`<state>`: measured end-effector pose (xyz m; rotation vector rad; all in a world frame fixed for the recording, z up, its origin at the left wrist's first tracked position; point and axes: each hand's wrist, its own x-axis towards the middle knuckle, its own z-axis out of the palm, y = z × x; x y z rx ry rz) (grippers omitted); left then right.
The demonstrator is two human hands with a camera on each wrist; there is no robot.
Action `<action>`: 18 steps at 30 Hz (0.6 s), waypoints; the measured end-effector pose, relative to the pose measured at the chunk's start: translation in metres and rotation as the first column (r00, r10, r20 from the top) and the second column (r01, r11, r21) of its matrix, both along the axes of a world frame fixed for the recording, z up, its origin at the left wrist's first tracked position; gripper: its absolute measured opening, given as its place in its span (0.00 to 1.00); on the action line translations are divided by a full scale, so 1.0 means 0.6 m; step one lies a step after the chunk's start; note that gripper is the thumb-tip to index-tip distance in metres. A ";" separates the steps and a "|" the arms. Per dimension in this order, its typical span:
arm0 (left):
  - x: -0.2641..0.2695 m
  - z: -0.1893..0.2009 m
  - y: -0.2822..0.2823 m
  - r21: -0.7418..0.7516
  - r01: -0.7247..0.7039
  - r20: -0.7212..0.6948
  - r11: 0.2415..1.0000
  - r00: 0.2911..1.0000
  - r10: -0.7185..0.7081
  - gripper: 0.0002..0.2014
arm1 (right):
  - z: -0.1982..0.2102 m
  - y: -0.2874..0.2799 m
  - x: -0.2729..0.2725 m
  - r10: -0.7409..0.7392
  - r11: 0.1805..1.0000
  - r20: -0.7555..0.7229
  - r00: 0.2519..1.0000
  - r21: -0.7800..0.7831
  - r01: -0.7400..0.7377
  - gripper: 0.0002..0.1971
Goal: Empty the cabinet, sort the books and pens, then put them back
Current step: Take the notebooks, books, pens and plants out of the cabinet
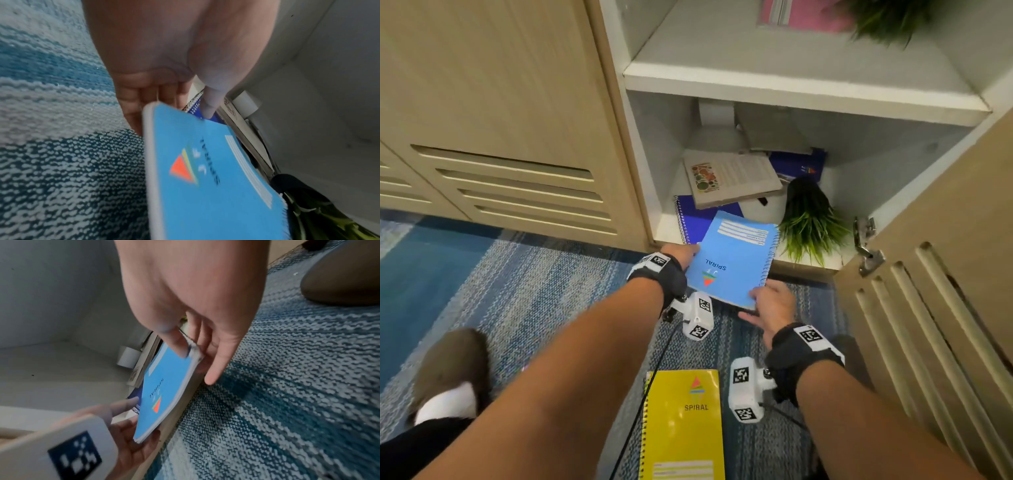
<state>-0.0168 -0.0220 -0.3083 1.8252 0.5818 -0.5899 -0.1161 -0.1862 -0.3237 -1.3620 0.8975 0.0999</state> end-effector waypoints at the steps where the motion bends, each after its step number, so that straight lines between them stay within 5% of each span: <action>1: 0.001 -0.002 0.002 -0.006 -0.007 0.009 1.000 1.000 0.007 0.09 | -0.003 -0.008 -0.007 -0.036 0.999 0.004 0.999 -0.007 0.036 0.12; 5: -0.020 0.023 0.013 0.001 -0.002 0.043 1.000 0.999 0.002 0.09 | 0.005 -0.048 -0.060 -0.055 0.997 -0.024 0.998 -0.056 0.054 0.09; 10: -0.097 0.107 0.086 0.365 0.235 0.078 0.901 0.957 -0.281 0.04 | 0.035 -0.056 -0.126 0.054 0.991 -0.051 0.997 -0.116 -0.060 0.15; 14: -0.183 0.155 0.194 0.436 0.250 0.059 0.864 0.950 -0.305 0.07 | 0.059 -0.024 -0.169 0.206 0.969 -0.066 0.976 -0.126 -0.213 0.19; 18: -0.269 0.165 0.303 0.529 0.413 -0.181 0.741 0.908 -0.377 0.04 | 0.062 0.030 -0.222 0.385 0.921 -0.141 0.912 -0.002 -0.389 0.21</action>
